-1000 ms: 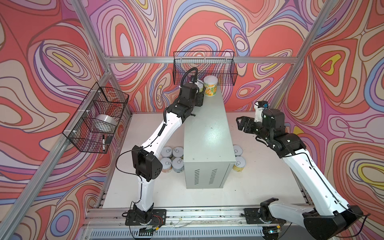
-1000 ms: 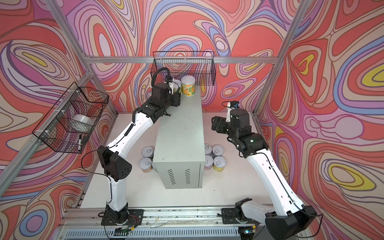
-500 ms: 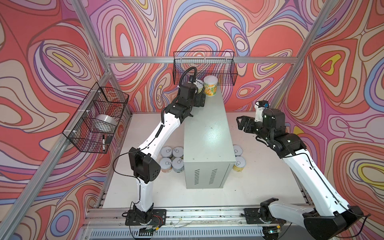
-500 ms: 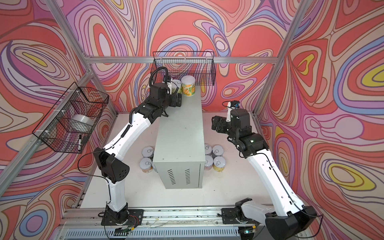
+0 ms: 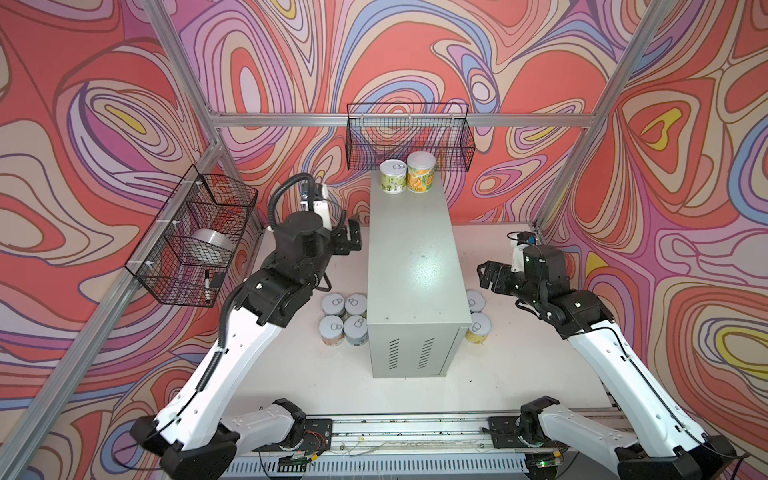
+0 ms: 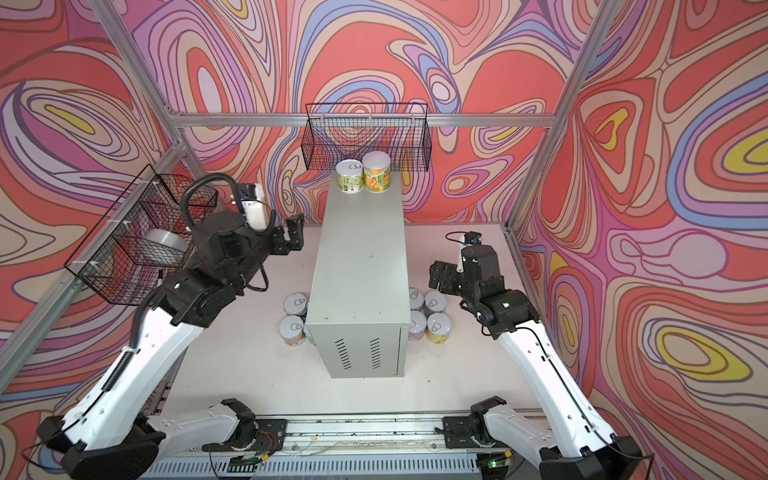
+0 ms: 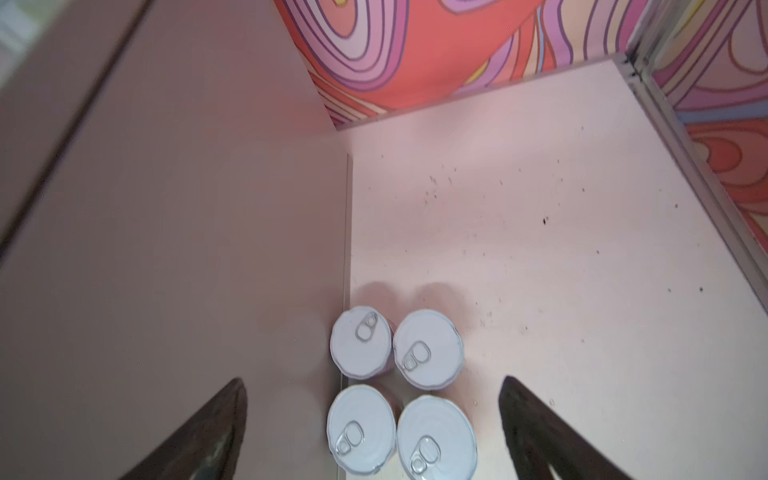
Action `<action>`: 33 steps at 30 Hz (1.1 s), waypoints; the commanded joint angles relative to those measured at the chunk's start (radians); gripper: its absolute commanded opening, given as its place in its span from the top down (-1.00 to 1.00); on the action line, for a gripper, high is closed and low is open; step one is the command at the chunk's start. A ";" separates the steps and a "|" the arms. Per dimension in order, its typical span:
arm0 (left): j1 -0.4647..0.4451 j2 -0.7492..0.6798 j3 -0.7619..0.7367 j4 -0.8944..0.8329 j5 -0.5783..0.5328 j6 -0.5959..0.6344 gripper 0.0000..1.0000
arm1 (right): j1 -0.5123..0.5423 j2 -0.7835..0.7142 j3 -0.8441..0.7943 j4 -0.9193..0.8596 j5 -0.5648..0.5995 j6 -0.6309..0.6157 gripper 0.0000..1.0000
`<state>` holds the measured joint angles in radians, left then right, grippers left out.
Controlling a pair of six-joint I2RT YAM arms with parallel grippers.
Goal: Place and organize the canned foods onto the counter
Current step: 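Set the can beside the tub, open the left gripper and withdraw, then lower the right gripper onto a yellow-labelled can while the left gripper descends over its cans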
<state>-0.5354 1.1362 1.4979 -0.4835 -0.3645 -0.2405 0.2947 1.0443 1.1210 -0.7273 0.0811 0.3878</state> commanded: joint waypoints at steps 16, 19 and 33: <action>-0.001 -0.325 -0.554 -0.193 0.096 -0.258 -0.97 | -0.008 -0.003 -0.336 -0.059 -0.165 0.174 -0.91; -0.001 -0.310 -0.562 -0.185 0.092 -0.254 -0.97 | -0.008 -0.004 -0.370 -0.052 -0.171 0.192 -0.90; -0.001 -0.265 -0.572 -0.139 0.086 -0.253 -0.95 | -0.007 0.084 -0.394 -0.048 -0.121 0.207 -0.84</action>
<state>-0.5358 0.8749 0.9260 -0.6456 -0.2695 -0.4828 0.2897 1.1099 0.7380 -0.7967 -0.0643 0.5900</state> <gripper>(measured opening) 0.978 0.924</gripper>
